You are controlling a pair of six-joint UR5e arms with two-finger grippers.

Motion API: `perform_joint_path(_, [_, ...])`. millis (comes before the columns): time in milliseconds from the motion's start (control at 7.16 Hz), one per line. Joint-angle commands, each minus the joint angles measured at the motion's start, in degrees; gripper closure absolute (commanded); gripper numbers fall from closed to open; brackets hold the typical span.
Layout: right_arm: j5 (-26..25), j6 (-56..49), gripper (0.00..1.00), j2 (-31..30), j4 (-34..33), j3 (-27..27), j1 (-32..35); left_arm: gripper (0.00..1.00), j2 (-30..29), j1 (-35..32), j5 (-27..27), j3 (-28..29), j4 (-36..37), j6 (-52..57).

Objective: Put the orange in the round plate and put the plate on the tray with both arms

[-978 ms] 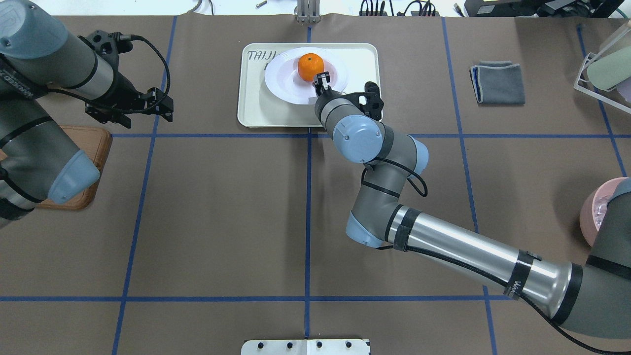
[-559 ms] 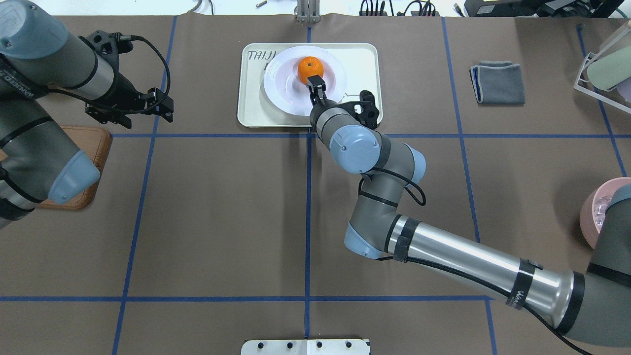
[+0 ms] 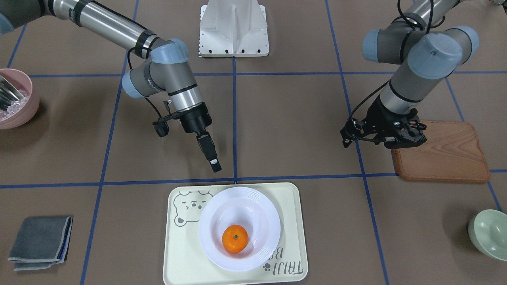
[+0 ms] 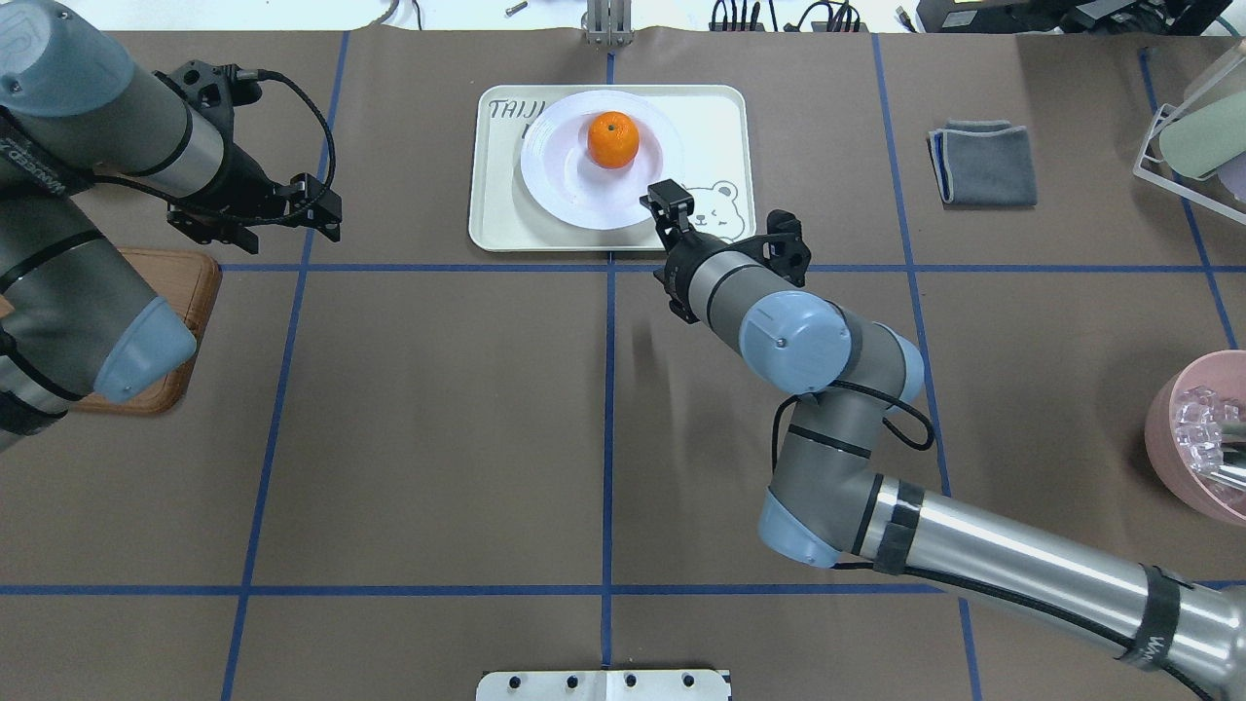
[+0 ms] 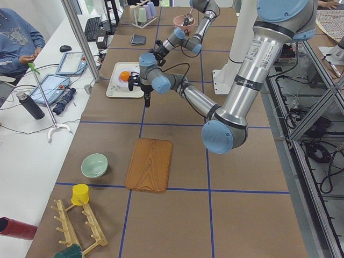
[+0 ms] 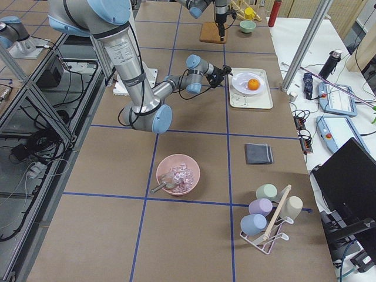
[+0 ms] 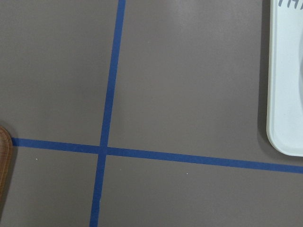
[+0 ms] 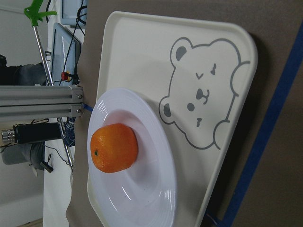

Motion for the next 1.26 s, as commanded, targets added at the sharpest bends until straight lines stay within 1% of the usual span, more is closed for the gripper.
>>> perform_joint_path(0, [8.45,-12.87,0.0,-6.52,0.34,6.09,3.16,0.02,0.68,-0.25,-0.09,-0.06,0.0,0.71])
perform_joint_path(140, [12.75,-21.13,0.0,-10.11,0.69,8.2,5.18,0.02,0.78,-1.38,-0.26,-0.06,0.09,1.15])
perform_joint_path(419, [26.17,-31.1,0.0,-14.79,0.78,9.27,13.85,0.02,3.49,-4.53,-0.44,-0.49,0.09,7.97])
perform_joint_path(559, [34.77,-37.32,0.0,-16.37,0.44,9.27,20.51,0.02,4.81,-6.99,-3.14,-0.5,0.09,11.49])
perform_joint_path(698, [46.25,-46.78,0.0,-18.48,-0.18,8.23,29.11,0.02,6.47,-9.98,-5.08,-0.58,0.09,16.22])
perform_joint_path(838, [53.5,-61.4,0.0,-20.33,-4.01,7.78,35.46,0.02,7.97,-12.09,-5.36,-0.5,0.09,20.79])
perform_joint_path(978, [55.66,-76.25,0.0,-21.56,-10.92,8.48,39.52,0.02,9.12,-14.2,-5.27,-0.58,1.04,26.41])
perform_joint_path(1117, [56.12,-90.15,0.0,-22.97,-16.39,8.48,42.7,0.02,9.39,-17.27,-5.27,-0.58,4.8,34.38])
